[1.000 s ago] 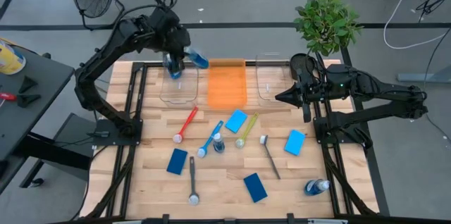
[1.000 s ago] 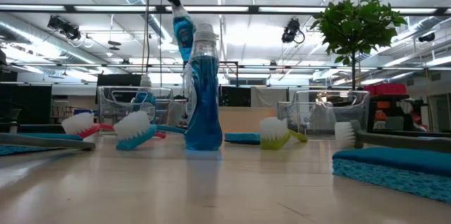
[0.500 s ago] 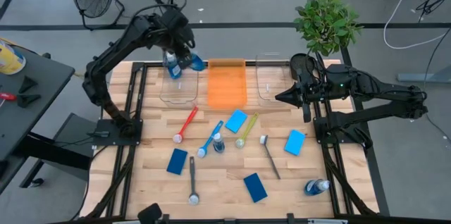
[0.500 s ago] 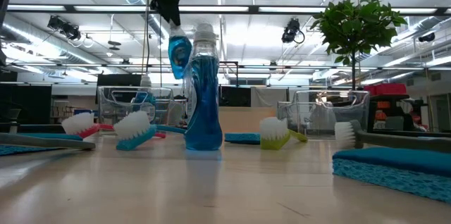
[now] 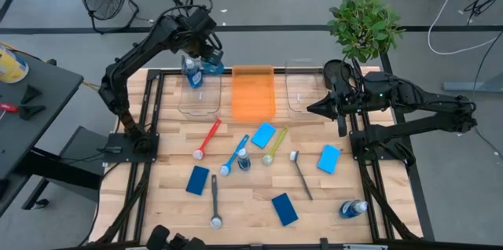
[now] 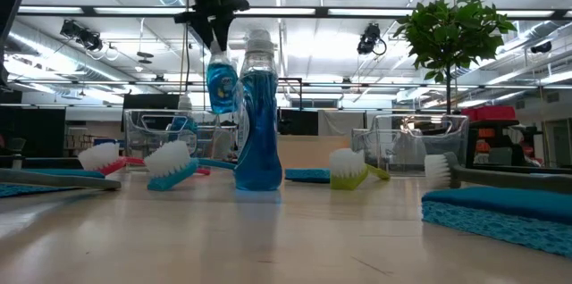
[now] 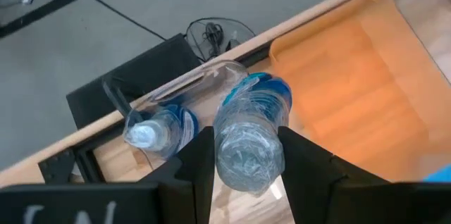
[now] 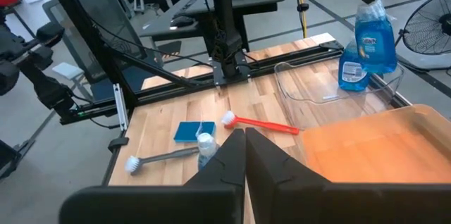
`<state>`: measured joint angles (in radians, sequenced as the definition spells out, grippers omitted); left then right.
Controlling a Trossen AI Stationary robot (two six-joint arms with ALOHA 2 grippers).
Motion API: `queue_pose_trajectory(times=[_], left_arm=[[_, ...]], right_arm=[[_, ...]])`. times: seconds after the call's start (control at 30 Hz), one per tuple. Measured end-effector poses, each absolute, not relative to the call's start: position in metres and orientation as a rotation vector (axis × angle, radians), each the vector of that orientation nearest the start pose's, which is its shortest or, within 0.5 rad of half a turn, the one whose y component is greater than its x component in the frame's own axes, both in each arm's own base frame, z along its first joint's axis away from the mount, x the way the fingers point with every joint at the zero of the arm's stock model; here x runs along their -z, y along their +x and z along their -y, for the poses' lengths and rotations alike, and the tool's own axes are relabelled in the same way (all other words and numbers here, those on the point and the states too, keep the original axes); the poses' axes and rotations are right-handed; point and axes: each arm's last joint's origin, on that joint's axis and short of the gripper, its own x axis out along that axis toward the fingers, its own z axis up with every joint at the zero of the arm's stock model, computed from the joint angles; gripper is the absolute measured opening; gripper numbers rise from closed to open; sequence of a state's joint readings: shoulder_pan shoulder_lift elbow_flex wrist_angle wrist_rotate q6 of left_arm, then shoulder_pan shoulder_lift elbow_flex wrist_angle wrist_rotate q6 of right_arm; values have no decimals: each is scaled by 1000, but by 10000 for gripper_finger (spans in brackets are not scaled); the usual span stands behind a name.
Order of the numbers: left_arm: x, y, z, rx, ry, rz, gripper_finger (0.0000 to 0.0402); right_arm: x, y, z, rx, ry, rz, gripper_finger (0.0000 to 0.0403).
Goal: Pick & Place Kitchen Sink Supplies
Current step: Put the dish soap into the left transparent bin
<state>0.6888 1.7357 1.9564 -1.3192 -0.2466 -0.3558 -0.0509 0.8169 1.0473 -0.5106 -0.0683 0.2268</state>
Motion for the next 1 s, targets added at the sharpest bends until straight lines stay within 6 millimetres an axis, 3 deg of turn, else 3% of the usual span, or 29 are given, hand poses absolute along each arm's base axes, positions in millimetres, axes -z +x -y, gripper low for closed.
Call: queue_pose_trajectory(times=[0.4, 1.0], left_arm=[[-370, 263, -232, -1133, -522, -1009, 136], [-334, 277, -252, -1146, -554, -1131, 136]], right_arm=[[-383, 157, 6, 14, 240, -283, 11], [-383, 157, 6, 15, 242, -288, 11]])
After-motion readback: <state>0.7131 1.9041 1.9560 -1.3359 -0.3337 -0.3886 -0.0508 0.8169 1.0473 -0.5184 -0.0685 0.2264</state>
